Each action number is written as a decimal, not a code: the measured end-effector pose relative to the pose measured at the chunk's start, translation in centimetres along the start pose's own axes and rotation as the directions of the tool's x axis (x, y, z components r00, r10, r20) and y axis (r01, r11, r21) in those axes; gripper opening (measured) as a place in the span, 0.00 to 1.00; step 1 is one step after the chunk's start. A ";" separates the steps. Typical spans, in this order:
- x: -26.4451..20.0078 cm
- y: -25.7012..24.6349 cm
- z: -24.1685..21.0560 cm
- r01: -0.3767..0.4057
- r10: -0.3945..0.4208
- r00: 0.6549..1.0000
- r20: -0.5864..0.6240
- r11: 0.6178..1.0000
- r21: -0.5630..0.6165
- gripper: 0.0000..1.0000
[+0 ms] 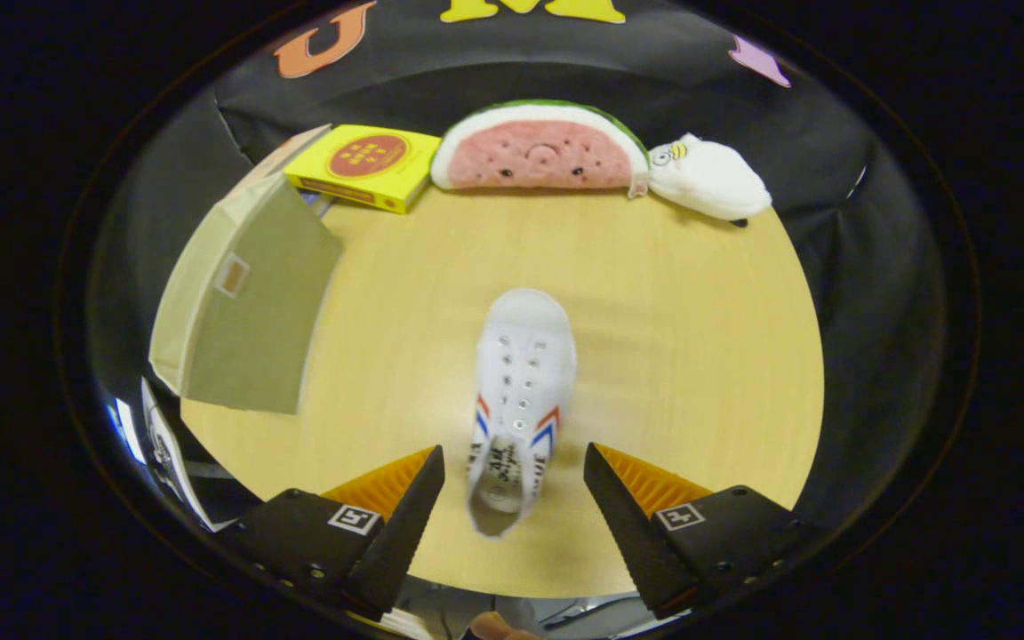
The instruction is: Open the storage box then place both shoes into the box .Put the left shoe in first, then the right shoe, with the right side of both shoes facing outward in a uniform manner.
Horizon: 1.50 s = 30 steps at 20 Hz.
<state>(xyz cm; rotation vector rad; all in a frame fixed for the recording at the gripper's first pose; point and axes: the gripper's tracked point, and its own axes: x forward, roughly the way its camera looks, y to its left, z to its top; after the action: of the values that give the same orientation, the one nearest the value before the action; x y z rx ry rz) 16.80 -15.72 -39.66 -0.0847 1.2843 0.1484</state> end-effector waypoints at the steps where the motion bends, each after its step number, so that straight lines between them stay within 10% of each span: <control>1: 1.1 -0.7 -0.6 0.007 -0.007 1.000 -0.027 1.000 -0.005 0.96; 7: 6.3 -2.5 -1.3 0.045 -0.046 0.992 -0.115 0.999 -0.010 0.94; 10: 6.8 -0.9 -1.0 -0.049 0.058 0.990 -0.131 0.996 0.072 0.76; 14: 6.8 0.1 -0.7 -0.135 0.148 0.981 -0.124 0.985 0.105 0.25; 18: 7.0 -0.2 -0.5 -0.181 0.189 0.980 -0.063 0.976 0.120 0.17; 19: 6.9 -0.5 -0.7 -0.192 0.203 0.977 -0.067 0.972 0.137 0.01; 30: 6.7 1.2 -0.8 -0.365 0.362 0.929 0.071 0.875 0.319 0.00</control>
<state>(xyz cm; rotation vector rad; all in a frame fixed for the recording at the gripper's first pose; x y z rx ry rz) 17.64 -14.22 -46.30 0.4482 1.2903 0.2556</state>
